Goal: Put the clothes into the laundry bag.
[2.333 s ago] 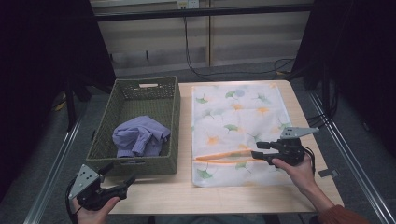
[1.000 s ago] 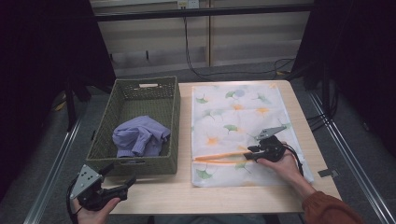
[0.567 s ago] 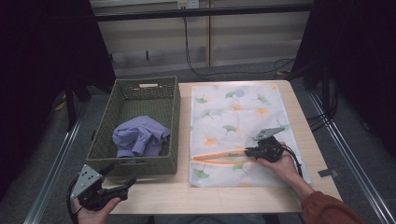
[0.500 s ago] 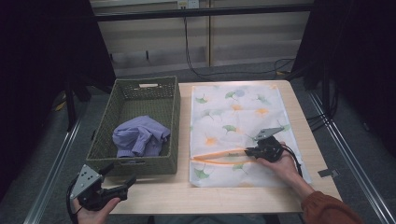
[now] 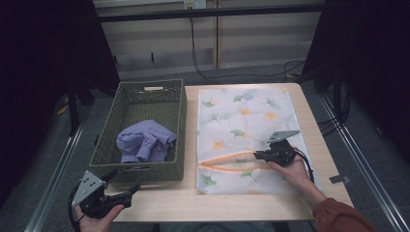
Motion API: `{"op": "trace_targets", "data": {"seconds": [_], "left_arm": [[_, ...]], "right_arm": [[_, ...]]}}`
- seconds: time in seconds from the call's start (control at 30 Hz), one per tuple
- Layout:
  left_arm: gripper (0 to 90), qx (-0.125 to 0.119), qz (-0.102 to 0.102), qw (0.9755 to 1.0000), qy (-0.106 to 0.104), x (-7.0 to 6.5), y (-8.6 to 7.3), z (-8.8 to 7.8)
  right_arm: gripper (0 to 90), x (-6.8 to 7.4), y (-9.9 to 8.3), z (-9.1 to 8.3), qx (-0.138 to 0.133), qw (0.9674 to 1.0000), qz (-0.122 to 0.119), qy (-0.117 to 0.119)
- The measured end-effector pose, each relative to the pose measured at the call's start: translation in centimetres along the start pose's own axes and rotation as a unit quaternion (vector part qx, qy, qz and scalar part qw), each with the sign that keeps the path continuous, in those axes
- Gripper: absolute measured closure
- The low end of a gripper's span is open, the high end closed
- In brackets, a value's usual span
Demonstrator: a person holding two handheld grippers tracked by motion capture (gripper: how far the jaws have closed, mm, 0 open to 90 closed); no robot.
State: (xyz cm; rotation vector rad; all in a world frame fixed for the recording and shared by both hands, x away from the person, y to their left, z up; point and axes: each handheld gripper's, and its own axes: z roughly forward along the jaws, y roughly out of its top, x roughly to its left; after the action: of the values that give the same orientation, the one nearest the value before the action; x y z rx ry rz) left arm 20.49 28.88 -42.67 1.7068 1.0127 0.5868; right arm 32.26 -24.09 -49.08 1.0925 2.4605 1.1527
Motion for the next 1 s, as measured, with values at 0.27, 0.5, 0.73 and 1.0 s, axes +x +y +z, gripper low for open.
{"op": "trace_targets", "data": {"seconds": [0.27, 0.5, 0.73, 1.0], "left_arm": [[9.9, -0.001, -0.001, 1.0000, -0.001, 0.0, 0.0, 0.0], [9.8, -0.001, 0.000, 1.0000, -0.001, 0.0, 0.0, 0.0], [9.8, -0.001, 0.000, 1.0000, -0.001, 0.0, 0.0, 0.0], [9.9, -0.005, -0.003, 1.0000, -0.004, 0.1, 0.1, 0.1]], "right_arm": [[89.6, 0.0, 0.4, -1.0, -0.031, 0.9995, 0.008, -0.003], [89.6, 0.0, 0.7, -1.6, -0.056, 0.9983, 0.017, -0.001], [89.6, 0.0, 1.0, -2.1, -0.076, 0.9969, 0.021, -0.002], [89.6, -0.1, 1.5, -2.8, -0.099, 0.9946, 0.026, -0.011]]}}
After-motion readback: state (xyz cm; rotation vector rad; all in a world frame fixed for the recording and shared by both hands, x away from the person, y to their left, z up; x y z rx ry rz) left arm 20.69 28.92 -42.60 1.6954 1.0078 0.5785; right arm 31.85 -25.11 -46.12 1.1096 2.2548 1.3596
